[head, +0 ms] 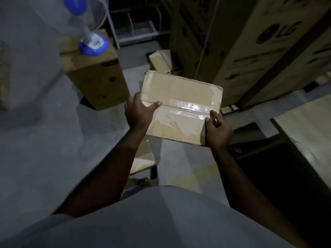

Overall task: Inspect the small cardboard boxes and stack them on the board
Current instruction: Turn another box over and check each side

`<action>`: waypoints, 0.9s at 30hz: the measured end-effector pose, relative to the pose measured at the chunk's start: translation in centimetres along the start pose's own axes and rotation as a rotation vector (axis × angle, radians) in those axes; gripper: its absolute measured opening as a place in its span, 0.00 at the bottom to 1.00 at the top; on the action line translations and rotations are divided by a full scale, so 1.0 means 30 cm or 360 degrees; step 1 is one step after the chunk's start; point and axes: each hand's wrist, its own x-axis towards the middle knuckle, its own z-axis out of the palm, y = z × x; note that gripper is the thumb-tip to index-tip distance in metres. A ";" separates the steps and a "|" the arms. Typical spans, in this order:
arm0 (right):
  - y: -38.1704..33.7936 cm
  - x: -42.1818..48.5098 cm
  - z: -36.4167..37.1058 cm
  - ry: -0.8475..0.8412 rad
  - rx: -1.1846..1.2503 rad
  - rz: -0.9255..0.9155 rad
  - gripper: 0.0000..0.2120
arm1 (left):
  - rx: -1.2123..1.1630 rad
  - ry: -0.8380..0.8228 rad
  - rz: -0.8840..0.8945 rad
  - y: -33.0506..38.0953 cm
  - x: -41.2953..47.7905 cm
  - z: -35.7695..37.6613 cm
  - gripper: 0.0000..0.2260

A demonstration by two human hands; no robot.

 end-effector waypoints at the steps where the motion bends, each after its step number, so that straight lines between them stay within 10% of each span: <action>1: 0.000 -0.001 -0.069 0.0040 -0.0009 -0.0021 0.20 | 0.0003 0.0005 0.0048 0.053 -0.036 0.019 0.35; 27: 0.316 0.107 -1.276 0.1096 -0.0224 0.0296 0.23 | 0.0124 -0.0900 0.1368 1.144 -0.707 0.783 0.27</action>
